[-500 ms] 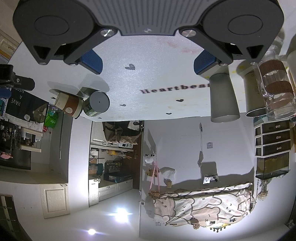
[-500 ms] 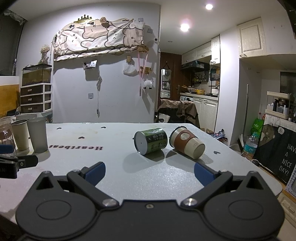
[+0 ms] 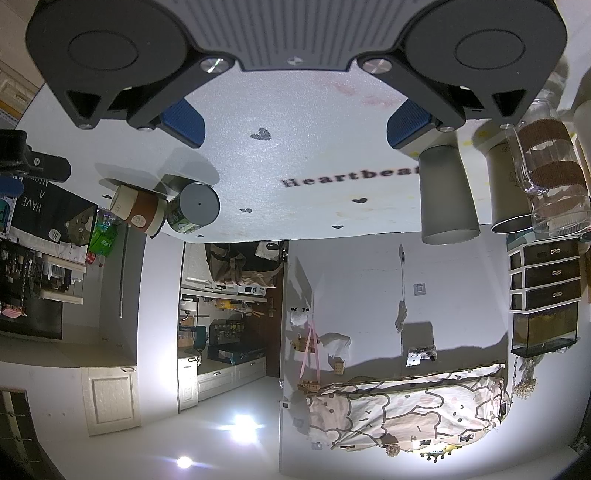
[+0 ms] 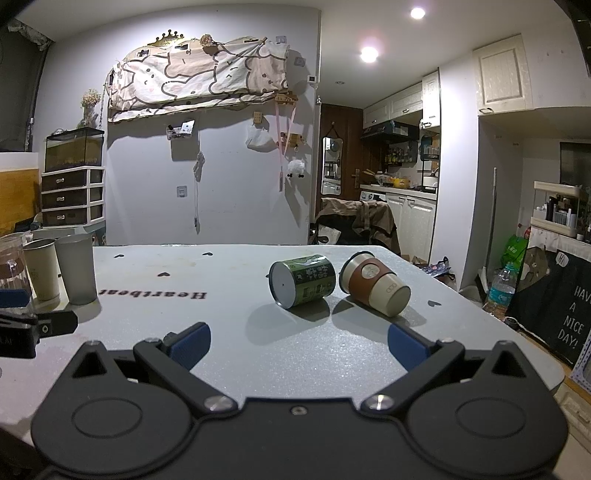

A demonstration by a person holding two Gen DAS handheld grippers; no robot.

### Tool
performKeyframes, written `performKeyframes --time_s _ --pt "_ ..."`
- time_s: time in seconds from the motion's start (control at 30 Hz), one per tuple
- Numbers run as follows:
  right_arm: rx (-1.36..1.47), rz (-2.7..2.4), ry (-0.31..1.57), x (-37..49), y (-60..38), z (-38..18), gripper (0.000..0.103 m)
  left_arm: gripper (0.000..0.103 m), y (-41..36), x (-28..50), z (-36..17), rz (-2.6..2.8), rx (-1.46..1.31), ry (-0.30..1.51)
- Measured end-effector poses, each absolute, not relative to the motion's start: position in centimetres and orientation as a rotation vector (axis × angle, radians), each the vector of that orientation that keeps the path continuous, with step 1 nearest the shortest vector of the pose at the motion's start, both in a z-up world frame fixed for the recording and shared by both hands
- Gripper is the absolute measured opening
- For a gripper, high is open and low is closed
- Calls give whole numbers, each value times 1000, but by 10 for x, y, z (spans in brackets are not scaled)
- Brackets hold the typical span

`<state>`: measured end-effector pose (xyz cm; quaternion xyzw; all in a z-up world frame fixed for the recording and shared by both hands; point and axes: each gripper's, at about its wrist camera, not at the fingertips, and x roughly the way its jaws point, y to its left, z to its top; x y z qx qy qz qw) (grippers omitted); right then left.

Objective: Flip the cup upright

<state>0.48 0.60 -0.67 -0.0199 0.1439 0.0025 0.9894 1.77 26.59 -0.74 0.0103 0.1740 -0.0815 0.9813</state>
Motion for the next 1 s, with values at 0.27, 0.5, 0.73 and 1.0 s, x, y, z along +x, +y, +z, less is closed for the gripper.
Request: performKeyframes --time_s 0.27,0.5,0.73,1.0 --pt "-40 6 288 6 7 -8 103 103 266 17 -8 -164 22 350" --pt "-40 5 289 5 7 -7 103 103 269 17 -7 -164 22 351" --pt "-39 5 289 5 6 -7 103 103 260 16 -11 -165 28 349" --pt "-24 1 280 0 -2 -4 103 103 252 29 -6 -211 101 302"
